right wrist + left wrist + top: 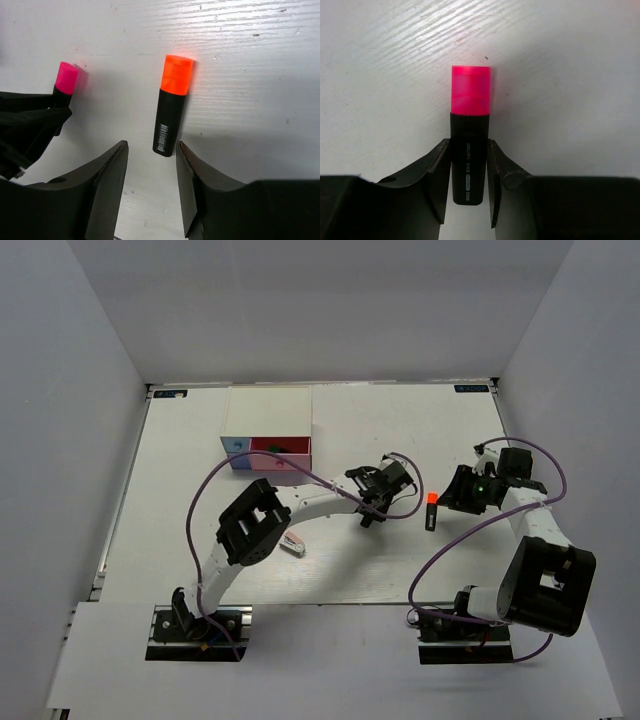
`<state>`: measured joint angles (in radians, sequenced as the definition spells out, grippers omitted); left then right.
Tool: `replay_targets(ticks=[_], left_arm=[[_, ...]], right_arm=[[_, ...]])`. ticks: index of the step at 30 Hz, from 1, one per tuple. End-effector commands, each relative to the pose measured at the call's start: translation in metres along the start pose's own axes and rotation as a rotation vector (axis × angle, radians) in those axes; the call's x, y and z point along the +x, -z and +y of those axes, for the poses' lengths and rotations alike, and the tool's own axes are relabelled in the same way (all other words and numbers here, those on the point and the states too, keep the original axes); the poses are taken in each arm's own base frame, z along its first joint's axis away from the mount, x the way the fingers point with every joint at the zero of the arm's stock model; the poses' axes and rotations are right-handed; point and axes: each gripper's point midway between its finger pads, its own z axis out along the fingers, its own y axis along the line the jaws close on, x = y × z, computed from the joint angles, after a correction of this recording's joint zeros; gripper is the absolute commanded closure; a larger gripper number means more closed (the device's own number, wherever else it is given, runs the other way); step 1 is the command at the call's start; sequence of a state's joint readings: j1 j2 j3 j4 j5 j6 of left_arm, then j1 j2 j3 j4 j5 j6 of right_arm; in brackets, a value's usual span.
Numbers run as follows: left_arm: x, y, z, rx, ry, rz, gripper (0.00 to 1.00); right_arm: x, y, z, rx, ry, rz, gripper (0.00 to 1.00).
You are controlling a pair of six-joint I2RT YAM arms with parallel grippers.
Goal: Sort the stationery into containers
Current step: Pick up the pen from the center of the board, then place the pen in the storage box.
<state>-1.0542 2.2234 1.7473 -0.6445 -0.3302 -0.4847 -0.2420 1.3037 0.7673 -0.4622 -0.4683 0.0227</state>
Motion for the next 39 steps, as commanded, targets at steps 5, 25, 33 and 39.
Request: replay_targets(ticks=[5, 25, 33, 39], left_arm=[[-0.084, 0.094, -0.002, 0.209, 0.077, -0.219, 0.99], [-0.116, 0.196, 0.206, -0.131, 0.894, -0.562, 1.0], [-0.116, 0.195, 0.252, -0.16, 1.195, -0.71, 1.0], [-0.12, 0.183, 0.277, -0.177, 1.368, -0.819, 1.0]], right_arm=[[-0.005, 0.002, 0.013, -0.074, 0.027, -0.032, 0.52], [-0.009, -0.001, 0.024, -0.162, 0.093, -0.037, 0.62], [-0.003, -0.004, 0.026, -0.185, 0.097, -0.024, 0.64], [-0.002, -0.005, 0.025, -0.185, 0.101, -0.021, 0.64]])
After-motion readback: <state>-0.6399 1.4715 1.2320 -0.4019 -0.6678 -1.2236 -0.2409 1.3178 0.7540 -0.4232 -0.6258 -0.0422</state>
